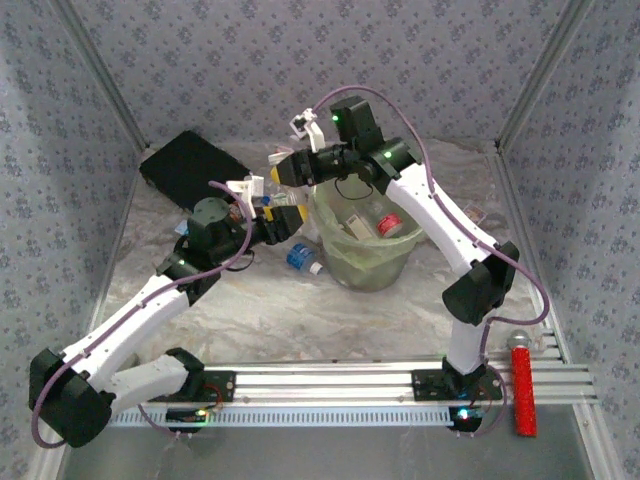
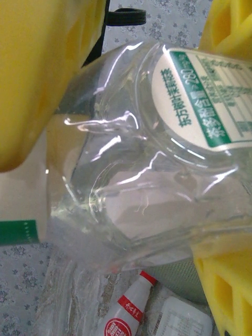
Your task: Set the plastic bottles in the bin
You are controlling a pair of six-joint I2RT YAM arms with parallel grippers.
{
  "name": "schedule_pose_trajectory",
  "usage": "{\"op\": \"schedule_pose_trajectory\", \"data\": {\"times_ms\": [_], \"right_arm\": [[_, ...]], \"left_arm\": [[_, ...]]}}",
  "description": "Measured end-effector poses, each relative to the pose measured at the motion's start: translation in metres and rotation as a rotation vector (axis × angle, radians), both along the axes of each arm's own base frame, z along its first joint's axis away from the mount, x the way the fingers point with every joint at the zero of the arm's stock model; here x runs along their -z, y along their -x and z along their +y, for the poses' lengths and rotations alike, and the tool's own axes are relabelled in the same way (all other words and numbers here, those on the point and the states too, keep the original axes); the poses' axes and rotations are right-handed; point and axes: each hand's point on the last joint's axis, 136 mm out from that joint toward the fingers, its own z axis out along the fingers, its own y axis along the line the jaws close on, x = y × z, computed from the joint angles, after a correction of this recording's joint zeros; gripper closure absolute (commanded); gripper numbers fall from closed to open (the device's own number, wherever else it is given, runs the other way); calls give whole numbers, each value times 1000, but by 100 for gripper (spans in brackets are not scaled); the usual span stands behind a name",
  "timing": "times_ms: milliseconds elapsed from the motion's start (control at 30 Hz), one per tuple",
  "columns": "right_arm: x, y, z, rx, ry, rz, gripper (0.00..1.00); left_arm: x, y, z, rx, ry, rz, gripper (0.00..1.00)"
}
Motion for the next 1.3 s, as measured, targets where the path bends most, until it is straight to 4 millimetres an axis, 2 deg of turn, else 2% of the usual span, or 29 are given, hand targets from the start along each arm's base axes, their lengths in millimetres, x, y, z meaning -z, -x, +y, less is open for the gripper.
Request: {"op": "schedule_pose_trajectory", "data": {"times_ms": [100, 200, 333, 467, 600, 733, 867, 1000, 1133, 1300], "right_arm": [[0, -1, -1, 3, -1, 0, 70], [-3, -5, -4, 16, -1, -13, 70], [-20, -18, -16, 56, -20, -54, 70], [-48, -31, -39, 115, -44, -129, 70], [-74, -37, -73, 196, -45, -194, 70], [-86, -47, -115, 331, 18, -266, 71], [-75, -56, -153, 464, 148, -289, 71], [-46, -58, -176, 511, 256, -246, 71], [-17, -61, -186, 516, 329, -190, 71], [22, -59, -187, 492, 386, -110, 71]], "left_arm": [[0, 0, 0, -4, 0, 2, 19], [1, -2, 3, -22, -1, 11, 9], [0, 1, 9, -46, -7, 15, 6], [4, 5, 17, -68, -18, 24, 5], [32, 7, 24, -94, -70, 84, 5], [66, 8, 34, -139, -138, 174, 5], [90, 9, 47, -192, -189, 259, 6], [112, 7, 59, -261, -234, 343, 7], [139, 6, 70, -332, -270, 432, 8], [167, 7, 76, -376, -311, 520, 8]]}}
